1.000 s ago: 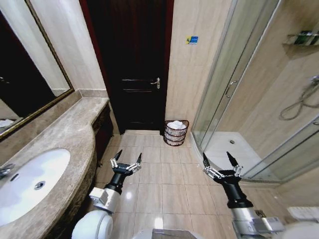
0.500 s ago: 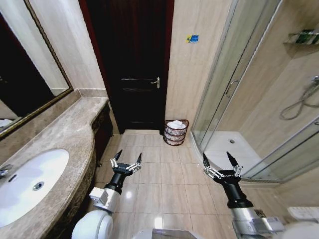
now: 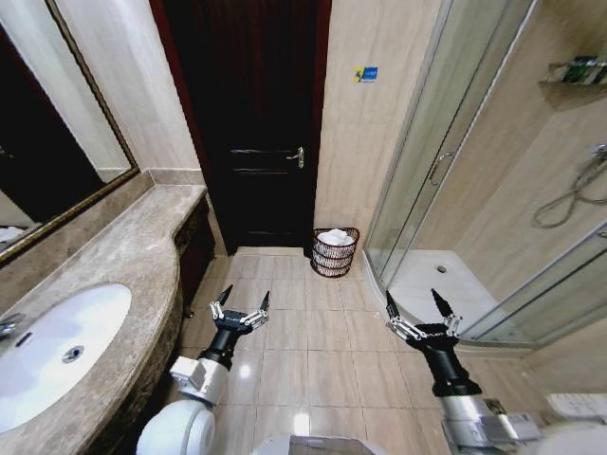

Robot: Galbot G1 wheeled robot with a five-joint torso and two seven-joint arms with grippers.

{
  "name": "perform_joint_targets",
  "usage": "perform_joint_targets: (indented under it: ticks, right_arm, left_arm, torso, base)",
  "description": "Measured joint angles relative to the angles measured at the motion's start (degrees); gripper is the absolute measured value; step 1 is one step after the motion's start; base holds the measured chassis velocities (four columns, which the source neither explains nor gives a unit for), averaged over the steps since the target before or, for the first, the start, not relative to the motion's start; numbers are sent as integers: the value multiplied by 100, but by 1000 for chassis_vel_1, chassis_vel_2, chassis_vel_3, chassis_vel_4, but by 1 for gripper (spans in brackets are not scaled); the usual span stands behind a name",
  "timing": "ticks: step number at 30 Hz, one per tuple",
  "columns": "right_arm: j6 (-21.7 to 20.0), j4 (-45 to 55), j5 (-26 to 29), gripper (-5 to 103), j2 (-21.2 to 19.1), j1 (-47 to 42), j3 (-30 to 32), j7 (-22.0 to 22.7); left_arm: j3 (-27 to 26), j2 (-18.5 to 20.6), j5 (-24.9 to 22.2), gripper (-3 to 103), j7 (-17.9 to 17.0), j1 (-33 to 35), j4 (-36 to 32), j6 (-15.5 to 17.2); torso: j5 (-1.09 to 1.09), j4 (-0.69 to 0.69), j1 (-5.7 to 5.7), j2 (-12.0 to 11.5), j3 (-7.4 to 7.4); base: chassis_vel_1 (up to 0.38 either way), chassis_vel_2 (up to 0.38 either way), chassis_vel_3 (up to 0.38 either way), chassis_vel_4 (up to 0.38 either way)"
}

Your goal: Discard the used towel into the hamper.

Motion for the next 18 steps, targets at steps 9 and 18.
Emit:
perform_joint_targets:
  ticks: [9,18]
  right_arm:
    - [0,0,0,100,0,0,0,0]
    - [0,0,0,100,0,0,0,0]
  left_arm:
    - [0,0,0,100,0,0,0,0]
    - [0,0,0,100,0,0,0,0]
  torso:
    - [0,0,0,0,0]
    - [0,0,0,0,0]
  base:
    - [0,0,0,0]
    - [0,0,0,0]
